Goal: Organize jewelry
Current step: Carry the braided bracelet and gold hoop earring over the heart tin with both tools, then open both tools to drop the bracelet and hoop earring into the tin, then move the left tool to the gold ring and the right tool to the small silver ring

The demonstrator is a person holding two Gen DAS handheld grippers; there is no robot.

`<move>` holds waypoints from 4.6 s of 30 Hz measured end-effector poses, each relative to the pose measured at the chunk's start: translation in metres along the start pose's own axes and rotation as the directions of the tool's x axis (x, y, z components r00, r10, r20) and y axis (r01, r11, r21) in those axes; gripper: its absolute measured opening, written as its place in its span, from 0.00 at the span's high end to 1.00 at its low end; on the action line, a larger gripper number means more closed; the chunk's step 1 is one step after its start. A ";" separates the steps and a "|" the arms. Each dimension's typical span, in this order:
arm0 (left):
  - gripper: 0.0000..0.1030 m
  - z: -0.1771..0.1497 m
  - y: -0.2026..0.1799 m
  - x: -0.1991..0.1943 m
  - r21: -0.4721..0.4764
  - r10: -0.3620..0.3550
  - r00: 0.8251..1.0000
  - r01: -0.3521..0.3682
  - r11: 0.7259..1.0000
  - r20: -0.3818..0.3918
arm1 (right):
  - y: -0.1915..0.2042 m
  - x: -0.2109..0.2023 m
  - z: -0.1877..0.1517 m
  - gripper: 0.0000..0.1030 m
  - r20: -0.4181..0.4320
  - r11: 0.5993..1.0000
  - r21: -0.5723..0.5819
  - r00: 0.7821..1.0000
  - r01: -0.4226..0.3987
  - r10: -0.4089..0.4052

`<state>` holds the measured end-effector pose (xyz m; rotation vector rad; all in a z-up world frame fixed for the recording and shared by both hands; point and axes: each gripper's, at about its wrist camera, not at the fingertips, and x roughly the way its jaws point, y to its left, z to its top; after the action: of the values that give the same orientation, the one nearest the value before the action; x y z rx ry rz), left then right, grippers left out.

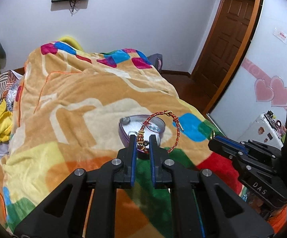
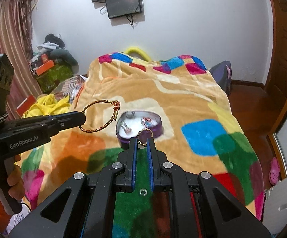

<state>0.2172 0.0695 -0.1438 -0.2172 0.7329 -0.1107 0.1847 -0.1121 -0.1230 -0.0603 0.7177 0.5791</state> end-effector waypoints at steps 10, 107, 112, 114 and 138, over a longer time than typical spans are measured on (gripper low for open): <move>0.90 0.014 0.014 0.022 -0.002 0.031 0.999 -0.031 1.000 0.012 | 0.004 0.016 0.018 0.92 0.032 1.000 -0.004 0.999 -0.016 0.016; 0.59 -0.072 -0.048 0.044 0.124 -0.004 0.962 0.040 0.991 -0.272 | -0.020 -0.006 -0.044 0.62 -0.173 0.995 0.007 0.980 0.097 -0.095; 0.59 -0.082 -0.050 0.055 0.118 -0.011 0.954 0.048 0.992 -0.300 | -0.023 -0.005 -0.056 0.62 -0.189 0.994 0.015 0.977 0.105 -0.100; 0.59 -0.084 -0.052 0.058 0.118 -0.019 0.953 0.057 0.991 -0.303 | -0.024 -0.004 -0.060 0.62 -0.197 0.995 0.015 0.976 0.103 -0.098; 0.83 -0.080 -0.042 0.061 0.083 -0.023 0.966 0.046 0.995 -0.259 | -0.008 0.037 -0.067 0.89 -0.249 0.999 -0.007 0.968 -0.032 0.029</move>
<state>0.2078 0.0052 -0.2315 -0.1318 0.9814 -0.2072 0.1707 -0.1172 -0.1990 -0.1337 0.9608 0.6109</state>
